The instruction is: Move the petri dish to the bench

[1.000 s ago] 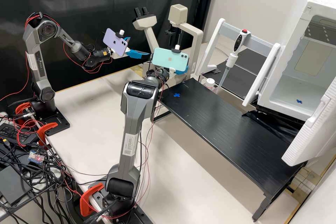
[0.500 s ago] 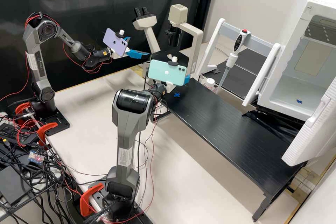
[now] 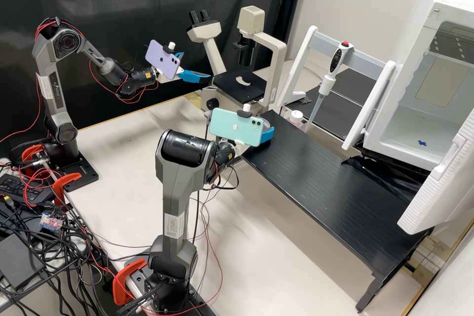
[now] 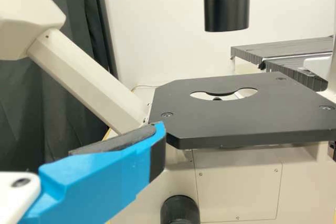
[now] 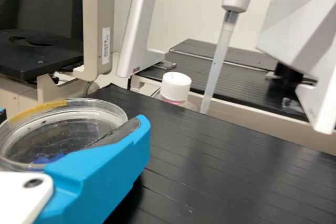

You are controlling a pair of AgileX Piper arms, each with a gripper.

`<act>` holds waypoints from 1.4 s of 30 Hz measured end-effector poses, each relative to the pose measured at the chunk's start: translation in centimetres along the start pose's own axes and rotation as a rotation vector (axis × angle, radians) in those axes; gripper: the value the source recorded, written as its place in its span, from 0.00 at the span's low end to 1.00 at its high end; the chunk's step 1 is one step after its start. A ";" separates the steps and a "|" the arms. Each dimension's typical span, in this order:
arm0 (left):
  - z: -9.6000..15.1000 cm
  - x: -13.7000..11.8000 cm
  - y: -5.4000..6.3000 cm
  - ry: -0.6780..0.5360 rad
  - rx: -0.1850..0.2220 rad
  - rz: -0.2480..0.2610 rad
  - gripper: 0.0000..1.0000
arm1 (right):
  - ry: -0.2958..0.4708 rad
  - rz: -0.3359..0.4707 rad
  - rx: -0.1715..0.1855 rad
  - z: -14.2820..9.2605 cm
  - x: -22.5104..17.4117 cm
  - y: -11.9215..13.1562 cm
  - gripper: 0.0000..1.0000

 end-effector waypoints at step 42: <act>0.0 0.0 0.0 0.000 0.000 0.000 1.00 | 0.145 0.124 0.050 -0.5 -7.3 3.3 1.00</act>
